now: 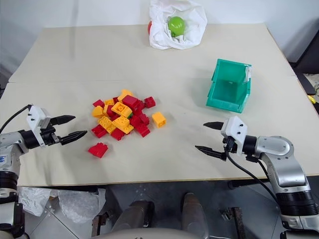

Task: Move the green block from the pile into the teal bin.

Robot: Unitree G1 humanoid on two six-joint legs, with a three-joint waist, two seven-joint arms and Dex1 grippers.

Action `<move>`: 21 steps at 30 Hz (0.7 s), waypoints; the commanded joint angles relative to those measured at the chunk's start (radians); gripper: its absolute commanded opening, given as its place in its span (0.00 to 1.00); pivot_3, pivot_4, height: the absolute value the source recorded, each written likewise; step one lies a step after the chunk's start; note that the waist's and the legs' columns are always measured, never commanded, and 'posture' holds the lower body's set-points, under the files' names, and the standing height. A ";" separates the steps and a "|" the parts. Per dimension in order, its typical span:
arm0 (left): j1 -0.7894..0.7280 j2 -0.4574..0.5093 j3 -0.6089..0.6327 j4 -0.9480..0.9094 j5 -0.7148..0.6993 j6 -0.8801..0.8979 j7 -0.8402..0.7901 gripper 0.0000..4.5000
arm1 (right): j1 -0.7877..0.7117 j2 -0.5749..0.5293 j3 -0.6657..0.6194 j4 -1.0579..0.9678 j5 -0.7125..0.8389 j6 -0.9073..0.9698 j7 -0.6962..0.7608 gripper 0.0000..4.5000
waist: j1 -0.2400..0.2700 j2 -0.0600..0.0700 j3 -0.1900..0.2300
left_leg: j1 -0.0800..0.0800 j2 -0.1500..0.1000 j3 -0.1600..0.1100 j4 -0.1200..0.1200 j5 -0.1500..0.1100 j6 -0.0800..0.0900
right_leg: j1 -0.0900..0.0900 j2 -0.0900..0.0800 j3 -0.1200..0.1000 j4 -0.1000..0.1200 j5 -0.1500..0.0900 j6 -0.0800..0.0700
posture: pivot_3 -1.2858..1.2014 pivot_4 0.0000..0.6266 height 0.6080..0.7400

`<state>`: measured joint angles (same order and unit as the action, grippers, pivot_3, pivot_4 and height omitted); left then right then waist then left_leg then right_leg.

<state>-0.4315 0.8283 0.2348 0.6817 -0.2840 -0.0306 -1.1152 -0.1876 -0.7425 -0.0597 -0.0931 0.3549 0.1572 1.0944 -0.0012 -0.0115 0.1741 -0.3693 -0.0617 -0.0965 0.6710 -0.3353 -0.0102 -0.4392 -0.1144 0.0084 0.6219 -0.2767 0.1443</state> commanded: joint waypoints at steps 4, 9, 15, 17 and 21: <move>-0.023 0.003 0.026 -0.009 -0.012 0.017 0.040 1.00 | 0.004 0.001 -0.015 -0.061 0.019 0.021 -0.026 1.00 | -0.001 0.000 0.000 | 0.000 0.000 0.000 0.000 0.000 0.000 | 0.000 0.000 0.000 0.000 0.000 0.000 | 0.52 0.24 1.00; -0.018 -0.008 0.039 -0.082 -0.052 0.118 0.068 1.00 | 0.021 0.008 -0.019 -0.127 0.023 0.054 -0.065 1.00 | 0.000 0.000 0.000 | 0.000 0.000 0.000 0.000 0.000 0.000 | 0.000 0.000 0.000 0.001 0.000 0.000 | 0.52 0.24 1.00; -0.017 -0.007 0.040 -0.090 -0.076 0.054 -0.030 1.00 | 0.001 0.016 0.005 -0.286 0.026 0.187 -0.167 1.00 | -0.001 0.000 0.000 | -0.001 0.000 0.000 0.000 0.000 0.000 | -0.001 0.000 0.000 0.000 0.000 0.000 | 0.52 0.24 1.00; -0.023 -0.004 0.028 -0.078 -0.071 0.024 -0.073 1.00 | -0.023 0.029 0.032 -0.335 0.014 0.229 -0.208 1.00 | -0.001 0.000 0.000 | -0.001 0.001 0.000 0.000 0.000 0.000 | -0.001 0.000 0.000 0.000 0.000 0.000 | 0.52 0.24 1.00; -0.034 -0.024 0.035 -0.069 -0.123 -0.010 -0.211 1.00 | -0.138 0.104 0.143 -0.396 -0.025 0.376 -0.329 1.00 | -0.002 0.000 0.000 | -0.001 0.001 0.000 0.001 0.000 -0.001 | -0.001 0.000 0.000 0.000 0.000 0.000 | 0.52 0.24 1.00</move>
<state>-0.4542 0.7990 0.2494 0.6091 -0.3711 -0.0189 -1.2803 -0.3065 -0.6477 0.0657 -0.4387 0.3387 0.4910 0.8070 -0.0037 -0.0114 0.1742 -0.3700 -0.0612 -0.0965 0.6721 -0.3352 -0.0109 -0.4408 -0.1144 0.0087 0.6224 -0.2767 0.1438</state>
